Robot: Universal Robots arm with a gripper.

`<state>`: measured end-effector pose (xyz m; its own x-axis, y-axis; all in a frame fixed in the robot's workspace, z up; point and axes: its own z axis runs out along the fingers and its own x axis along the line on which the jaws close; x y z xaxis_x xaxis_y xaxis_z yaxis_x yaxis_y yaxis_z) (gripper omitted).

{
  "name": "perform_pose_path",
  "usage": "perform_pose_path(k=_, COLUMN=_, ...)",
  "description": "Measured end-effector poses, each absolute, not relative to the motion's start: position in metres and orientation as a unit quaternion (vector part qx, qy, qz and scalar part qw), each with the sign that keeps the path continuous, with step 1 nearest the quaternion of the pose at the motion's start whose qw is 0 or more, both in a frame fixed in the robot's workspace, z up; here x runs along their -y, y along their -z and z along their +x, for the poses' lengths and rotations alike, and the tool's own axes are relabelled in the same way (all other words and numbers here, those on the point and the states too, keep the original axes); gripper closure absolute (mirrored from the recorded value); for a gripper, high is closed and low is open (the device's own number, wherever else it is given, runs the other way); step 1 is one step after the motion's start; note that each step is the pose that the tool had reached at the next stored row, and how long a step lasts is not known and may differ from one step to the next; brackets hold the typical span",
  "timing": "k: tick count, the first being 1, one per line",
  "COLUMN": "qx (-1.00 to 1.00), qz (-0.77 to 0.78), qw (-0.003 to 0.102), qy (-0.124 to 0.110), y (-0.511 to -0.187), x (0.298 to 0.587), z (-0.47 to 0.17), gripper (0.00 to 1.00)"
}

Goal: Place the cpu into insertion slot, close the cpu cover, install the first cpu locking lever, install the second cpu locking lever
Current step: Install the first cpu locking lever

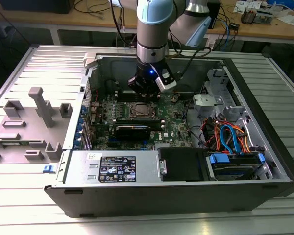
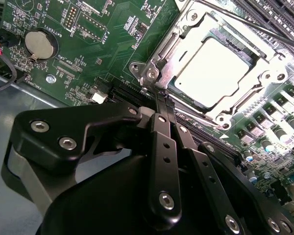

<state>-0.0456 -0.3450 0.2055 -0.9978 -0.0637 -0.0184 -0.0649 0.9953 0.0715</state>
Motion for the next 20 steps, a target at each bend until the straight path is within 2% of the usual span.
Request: perform_pose_path(k=20, qx=-0.999, qz=-0.032, qw=0.008, qy=-0.036, y=-0.2041, x=0.3482, z=-0.0455, gripper=0.89)
